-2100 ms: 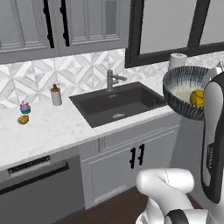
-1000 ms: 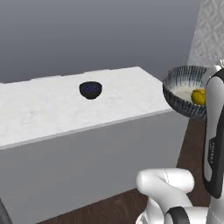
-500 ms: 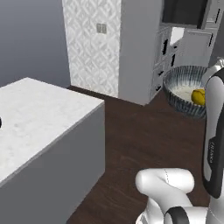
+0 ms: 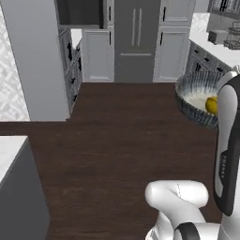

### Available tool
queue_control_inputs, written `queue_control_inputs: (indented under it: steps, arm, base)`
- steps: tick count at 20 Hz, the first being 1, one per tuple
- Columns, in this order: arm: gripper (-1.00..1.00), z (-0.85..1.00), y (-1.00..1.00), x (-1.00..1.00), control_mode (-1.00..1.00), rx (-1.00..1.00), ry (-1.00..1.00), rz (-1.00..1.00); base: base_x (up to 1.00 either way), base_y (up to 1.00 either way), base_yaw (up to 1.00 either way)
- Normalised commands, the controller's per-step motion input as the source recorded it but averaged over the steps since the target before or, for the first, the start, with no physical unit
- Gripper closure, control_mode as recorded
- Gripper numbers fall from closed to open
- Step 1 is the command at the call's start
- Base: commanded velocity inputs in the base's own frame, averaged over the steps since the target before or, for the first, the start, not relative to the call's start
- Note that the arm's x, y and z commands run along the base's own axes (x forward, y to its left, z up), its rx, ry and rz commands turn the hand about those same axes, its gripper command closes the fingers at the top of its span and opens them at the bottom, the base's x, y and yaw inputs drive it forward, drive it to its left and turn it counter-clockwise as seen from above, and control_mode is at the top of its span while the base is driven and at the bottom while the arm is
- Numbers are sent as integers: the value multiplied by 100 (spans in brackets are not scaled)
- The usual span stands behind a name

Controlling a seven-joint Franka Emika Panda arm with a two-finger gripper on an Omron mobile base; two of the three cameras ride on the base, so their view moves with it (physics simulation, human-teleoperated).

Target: Pick the lemon from the sink and place it in the bowl. Then pick the bowl and place it in the microwave. Then close the microwave door and press the start button.

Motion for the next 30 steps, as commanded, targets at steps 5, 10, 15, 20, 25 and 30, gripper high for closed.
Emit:
queue_control_inputs:
  steps: [5,10,15,20,25,30]
  arm:
    - [100,0,0,0,100,0,0,0]
    - [100,0,0,0,100,0,0,0]
    - [100,0,0,0,100,0,0,0]
    - [100,0,0,0,100,0,0,0]
    - [100,0,0,0,100,0,0,0]
    - [100,0,0,0,100,0,0,0]
  base:
    - [96,-23,-37]
    - [100,-68,14]
    - [100,-85,34]
    - [100,-81,37]
    - [100,-80,39]
    - [100,-75,46]
